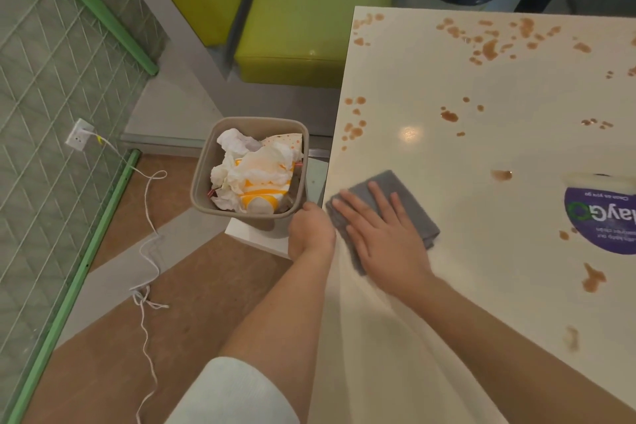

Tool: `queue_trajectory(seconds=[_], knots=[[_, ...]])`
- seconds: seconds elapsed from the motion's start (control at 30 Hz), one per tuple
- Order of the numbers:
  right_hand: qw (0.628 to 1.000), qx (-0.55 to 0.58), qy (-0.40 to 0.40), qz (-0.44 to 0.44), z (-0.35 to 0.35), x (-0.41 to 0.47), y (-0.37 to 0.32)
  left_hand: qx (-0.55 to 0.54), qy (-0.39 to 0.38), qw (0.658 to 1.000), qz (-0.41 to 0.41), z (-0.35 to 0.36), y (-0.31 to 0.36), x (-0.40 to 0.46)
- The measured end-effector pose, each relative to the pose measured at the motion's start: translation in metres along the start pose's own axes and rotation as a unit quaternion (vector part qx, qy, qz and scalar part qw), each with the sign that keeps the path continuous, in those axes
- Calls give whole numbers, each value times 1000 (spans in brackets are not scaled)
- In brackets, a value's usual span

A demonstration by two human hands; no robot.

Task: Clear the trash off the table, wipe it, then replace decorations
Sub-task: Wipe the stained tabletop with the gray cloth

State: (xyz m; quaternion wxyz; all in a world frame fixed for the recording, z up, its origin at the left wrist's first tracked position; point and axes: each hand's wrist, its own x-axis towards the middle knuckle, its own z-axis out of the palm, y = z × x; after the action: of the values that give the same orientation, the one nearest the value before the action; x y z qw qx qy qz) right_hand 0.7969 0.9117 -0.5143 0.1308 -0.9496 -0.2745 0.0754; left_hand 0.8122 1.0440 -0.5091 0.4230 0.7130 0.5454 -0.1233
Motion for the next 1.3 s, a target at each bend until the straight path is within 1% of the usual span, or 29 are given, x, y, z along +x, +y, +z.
queue_trajectory(seconds=[0.07, 0.17, 0.23, 0.27, 0.3, 0.37, 0.43, 0.47, 0.5, 0.53, 0.6, 0.63, 0.67, 0.7, 0.73, 0.8, 0.83, 0.87, 0.9, 0.93, 1.0, 1.07, 1.1, 1.13, 1.17, 1.23, 1.3], knots=[[1000, -11, 1, 6, -4, 3, 21, -10, 0, 1000, -11, 0, 0, 0], [994, -17, 26, 101, -13, 38, 54, -21, -3, 1000, -18, 0, 0, 1], [988, -5, 30, 148, -13, 50, 47, -21, -1, 1000, -7, -2, -1, -1], [988, -5, 29, 149, -9, 47, 35, -20, -11, 1000, -1, -1, -2, -2], [991, -8, 28, 128, -4, 37, 21, -12, -16, 1000, 9, -1, -2, -2], [998, -29, 17, 53, 5, 8, 1, -1, -12, 1000, 8, -1, -2, -1], [999, -42, -9, 4, 4, -7, 9, 2, -7, 1000, 4, -2, -1, -1], [999, -40, -13, 5, 1, -5, 22, 2, -12, 1000, 8, -2, 0, -1], [999, -39, -8, 27, -3, 0, 36, 1, -13, 1000, 16, -1, -3, -1], [997, -38, 3, 67, -10, 9, 51, -4, -18, 999, 29, 0, -4, -1], [985, -16, 30, 169, -18, 26, 72, -12, -21, 999, 47, 0, -7, -3], [978, -4, 44, 205, -18, 31, 71, -13, -17, 998, 52, 0, -7, -3], [974, 1, 57, 219, -16, 33, 62, -15, -16, 998, 52, 0, -7, -3], [977, 3, 62, 206, -11, 29, 47, -14, -17, 999, 47, 1, -6, -2], [985, 7, 55, 165, -5, 22, 30, -6, -15, 999, 42, 1, -5, -2], [999, 4, 17, 51, 6, -1, 6, 12, 1, 1000, 22, 0, -3, -1], [1000, 2, -1, 13, 3, -9, 7, 12, 3, 1000, 15, 0, -1, -1], [1000, 4, -7, -4, -2, -10, 17, 16, 6, 1000, 17, 0, -1, 0], [1000, 0, -4, 1, -6, -5, 34, 22, 4, 1000, 18, 0, -1, 1], [1000, -7, 5, 29, -10, 1, 51, 29, 0, 999, 21, 0, -2, 1], [992, -7, 23, 121, -20, 20, 84, 38, 4, 999, 26, 2, -2, 2], [981, -5, 32, 191, -24, 35, 92, 24, 4, 999, 22, 1, -1, 3], [978, -5, 35, 207, -22, 40, 85, 26, 3, 999, 24, 1, -1, 3], [978, -5, 33, 207, -20, 42, 72, 30, -2, 999, 25, 1, -2, 2], [983, -2, 26, 181, -16, 39, 56, 32, -4, 999, 28, 2, -2, 3], [997, 0, 6, 81, -8, 25, 27, 24, -5, 999, 28, 1, -3, 3], [1000, -2, -16, 6, -10, 14, 24, 11, -11, 999, 33, 1, -2, 4]])
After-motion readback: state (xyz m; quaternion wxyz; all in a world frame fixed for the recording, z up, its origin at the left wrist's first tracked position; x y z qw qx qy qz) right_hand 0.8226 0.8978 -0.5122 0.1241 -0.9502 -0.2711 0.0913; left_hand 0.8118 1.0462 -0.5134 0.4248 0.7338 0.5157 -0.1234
